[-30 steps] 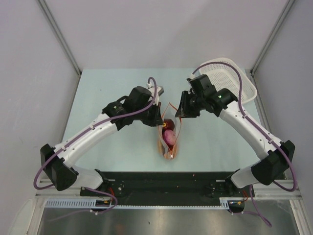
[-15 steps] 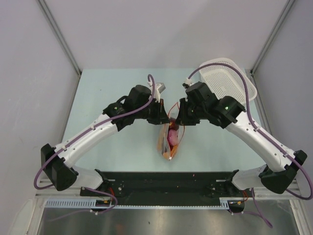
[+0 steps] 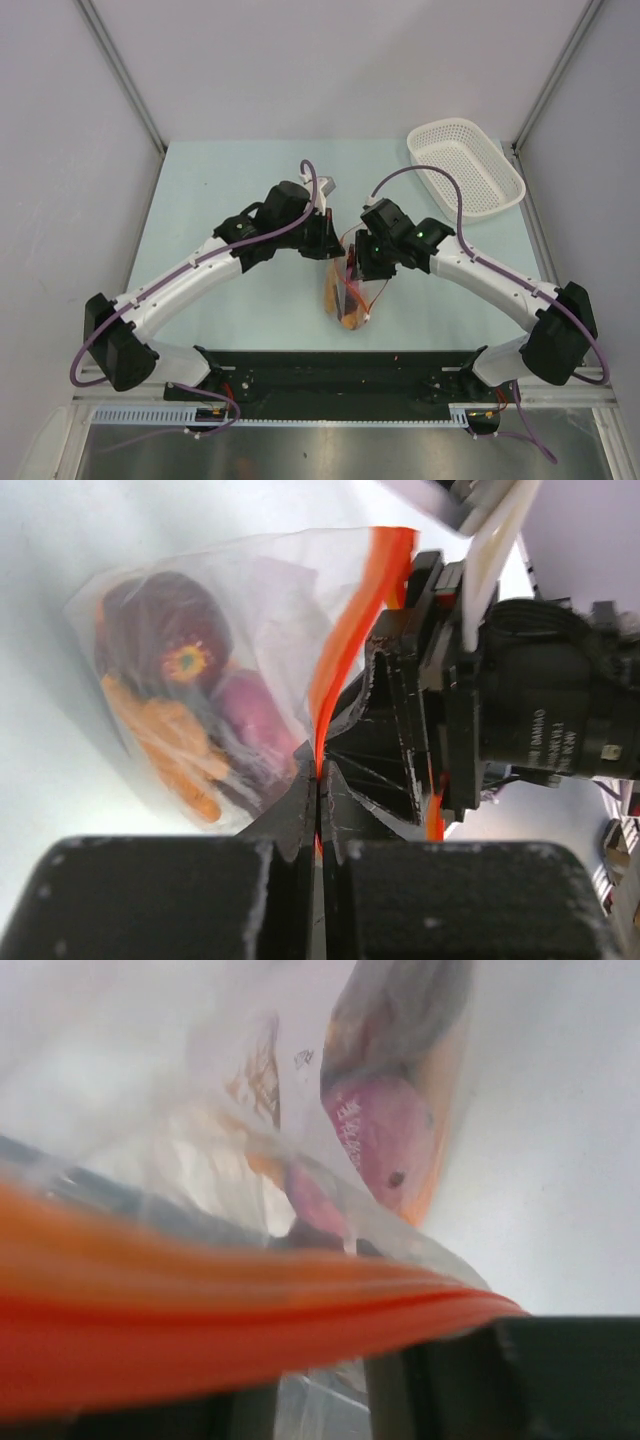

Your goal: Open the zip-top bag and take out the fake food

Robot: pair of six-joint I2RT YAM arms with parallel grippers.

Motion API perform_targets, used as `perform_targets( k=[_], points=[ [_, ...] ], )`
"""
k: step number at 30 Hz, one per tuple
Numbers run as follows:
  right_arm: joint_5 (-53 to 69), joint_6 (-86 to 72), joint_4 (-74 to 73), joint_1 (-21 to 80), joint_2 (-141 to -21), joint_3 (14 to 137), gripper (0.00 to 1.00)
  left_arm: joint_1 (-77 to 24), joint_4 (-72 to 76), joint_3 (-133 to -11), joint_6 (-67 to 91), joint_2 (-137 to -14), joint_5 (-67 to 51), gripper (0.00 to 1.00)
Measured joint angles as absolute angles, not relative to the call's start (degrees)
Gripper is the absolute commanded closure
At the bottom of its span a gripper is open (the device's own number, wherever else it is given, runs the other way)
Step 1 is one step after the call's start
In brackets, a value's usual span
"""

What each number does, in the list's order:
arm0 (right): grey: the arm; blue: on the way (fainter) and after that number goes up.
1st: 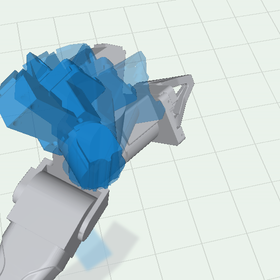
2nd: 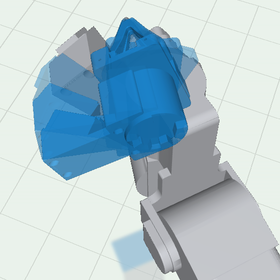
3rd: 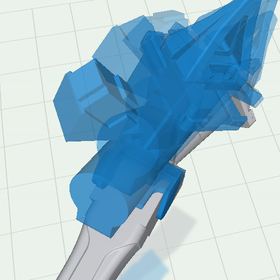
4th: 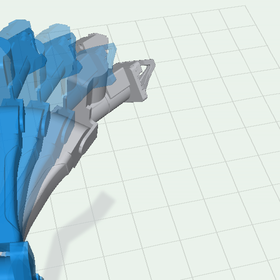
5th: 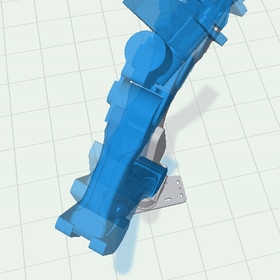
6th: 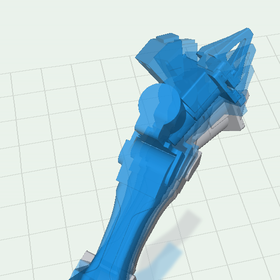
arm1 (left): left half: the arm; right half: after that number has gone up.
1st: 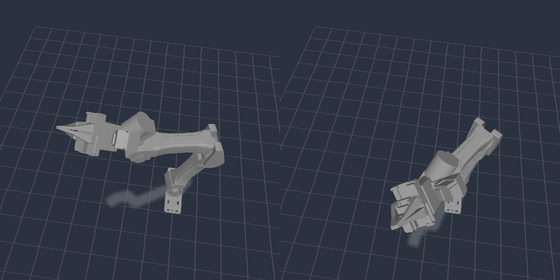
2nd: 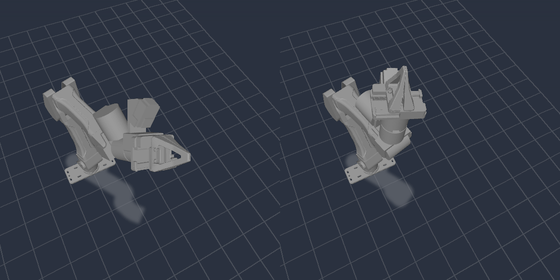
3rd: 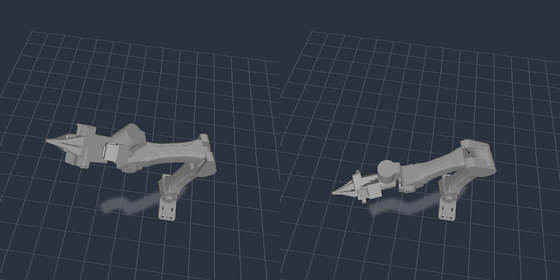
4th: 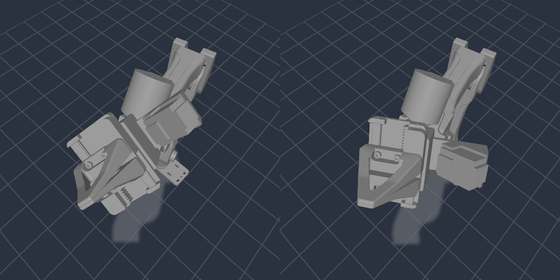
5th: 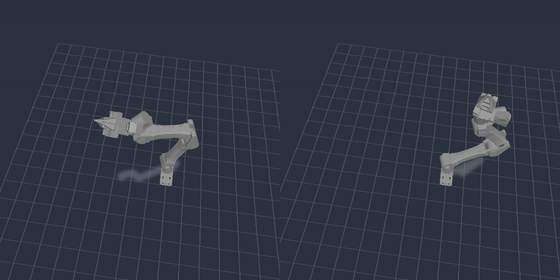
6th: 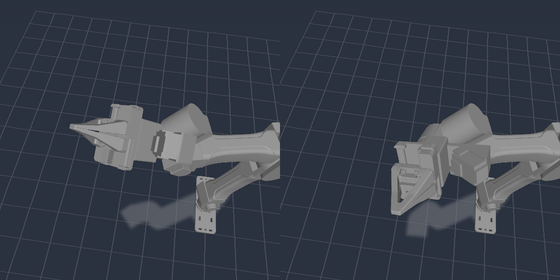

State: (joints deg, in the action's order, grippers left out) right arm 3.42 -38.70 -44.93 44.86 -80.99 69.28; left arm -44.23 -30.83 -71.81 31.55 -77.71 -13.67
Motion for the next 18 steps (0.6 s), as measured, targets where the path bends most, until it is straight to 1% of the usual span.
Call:
perform_targets(
  k=[2,3,4,5,6,7,8,9,11,14,16,17,18],
  points=[
    [3.29,-38.44,-42.96,44.84,-81.10,68.10,0.47,-44.23,-30.50,-70.15,31.62,-77.19,-13.06,1.00],
    [3.29,-38.24,-41.91,44.84,-81.12,67.53,0.47,-44.23,-30.41,-69.12,31.66,-76.86,-12.60,1.00],
    [3.31,-37.76,-40.38,44.84,-81.14,66.63,0.47,-44.23,-30.46,-68.60,31.68,-76.77,-12.38,1.00],
    [3.31,-37.78,-40.07,44.84,-81.19,66.41,0.51,-44.23,-30.44,-68.14,31.70,-76.73,-12.19,1.00],
    [3.33,-37.65,-39.51,44.95,-81.43,65.93,0.58,-44.23,-30.46,-67.85,31.70,-76.73,-12.16,1.00],
    [3.33,-37.45,-39.00,45.06,-81.80,65.63,0.68,-44.23,-30.50,-67.75,31.73,-76.73,-12.19,1.00],
    [3.33,-37.28,-38.72,45.23,-82.32,65.54,0.88,-44.23,-30.44,-67.72,31.75,-76.73,-12.27,1.00],
    [3.46,-37.15,-38.50,45.39,-82.81,65.54,0.93,-44.23,-30.24,-67.72,31.77,-76.73,-12.45,1.00],
    [3.86,-37.28,-38.33,45.56,-83.31,65.58,0.99,-44.23,-29.56,-67.72,32.05,-76.73,-12.93,0.99],
    [5.58,-37.98,-38.11,45.67,-83.33,66.00,0.97,-44.23,-28.27,-67.72,32.42,-76.47,-14.20,1.00],
    [6.55,-38.81,-37.17,45.87,-83.29,66.17,0.90,-44.23,-27.09,-67.72,32.93,-75.88,-15.77,1.00],
    [6.61,-39.09,-36.86,45.95,-83.26,66.17,0.83,-44.23,-26.55,-67.72,33.26,-75.50,-16.62,1.00],
    [6.52,-39.35,-36.51,46.02,-83.24,66.17,0.82,-44.23,-25.93,-67.72,33.61,-75.11,-17.30,1.00]
  ],
)
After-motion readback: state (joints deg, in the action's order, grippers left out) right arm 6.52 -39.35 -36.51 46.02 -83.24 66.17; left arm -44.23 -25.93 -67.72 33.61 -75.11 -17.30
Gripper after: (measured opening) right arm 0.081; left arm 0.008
